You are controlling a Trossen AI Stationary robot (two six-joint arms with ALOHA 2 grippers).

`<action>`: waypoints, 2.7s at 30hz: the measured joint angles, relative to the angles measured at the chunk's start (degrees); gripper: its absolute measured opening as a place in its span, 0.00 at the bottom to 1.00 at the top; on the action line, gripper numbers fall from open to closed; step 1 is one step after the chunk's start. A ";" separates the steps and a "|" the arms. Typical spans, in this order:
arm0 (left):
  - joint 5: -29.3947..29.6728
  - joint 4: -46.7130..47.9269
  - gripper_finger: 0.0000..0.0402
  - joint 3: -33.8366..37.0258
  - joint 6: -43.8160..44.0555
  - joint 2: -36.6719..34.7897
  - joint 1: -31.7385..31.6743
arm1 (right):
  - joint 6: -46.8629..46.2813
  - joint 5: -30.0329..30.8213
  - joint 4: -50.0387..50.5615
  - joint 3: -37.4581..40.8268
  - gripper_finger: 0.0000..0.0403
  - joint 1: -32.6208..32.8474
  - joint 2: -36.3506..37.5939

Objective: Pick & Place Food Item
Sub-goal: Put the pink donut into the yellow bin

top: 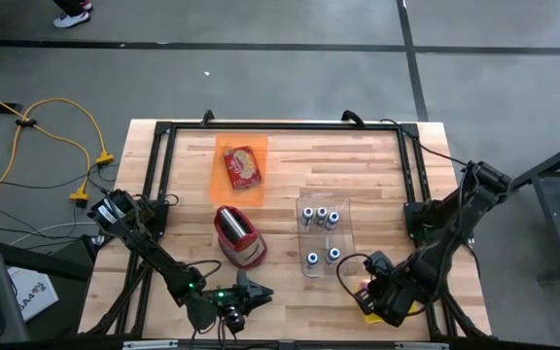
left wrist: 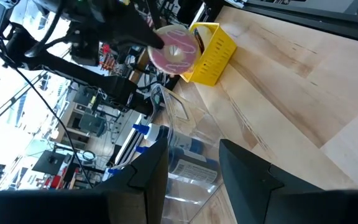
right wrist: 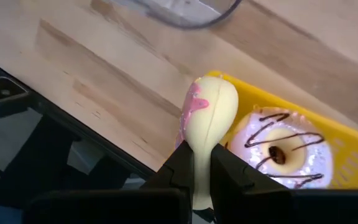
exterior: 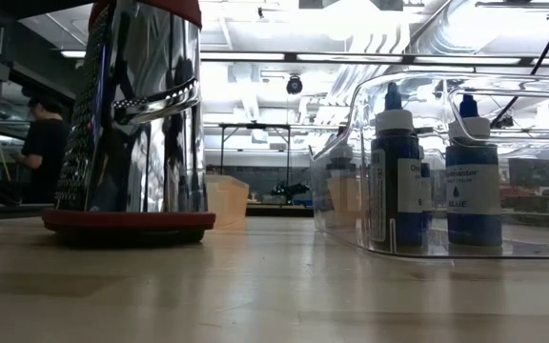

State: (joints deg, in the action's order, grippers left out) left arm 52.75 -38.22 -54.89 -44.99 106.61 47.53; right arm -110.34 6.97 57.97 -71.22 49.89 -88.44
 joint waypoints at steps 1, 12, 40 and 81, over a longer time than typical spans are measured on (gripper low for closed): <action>0.00 0.00 0.34 0.00 0.00 0.00 0.00 | 0.00 -0.53 -0.50 0.00 0.06 0.00 -0.56; 0.00 0.00 0.34 0.00 0.00 0.00 0.00 | -0.33 -3.80 -0.99 0.00 0.06 0.00 -2.49; -0.02 0.01 0.34 0.00 0.00 0.00 0.00 | -0.83 -3.05 -0.53 0.00 0.06 0.42 -2.09; 0.19 0.00 0.34 0.00 -0.42 0.00 0.95 | -1.05 -9.36 -0.14 0.00 0.13 1.01 -5.67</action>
State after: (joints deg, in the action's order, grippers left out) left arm 52.95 -38.22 -54.89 -45.41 106.61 48.47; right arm -111.39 -2.39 57.83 -71.22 50.89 -94.11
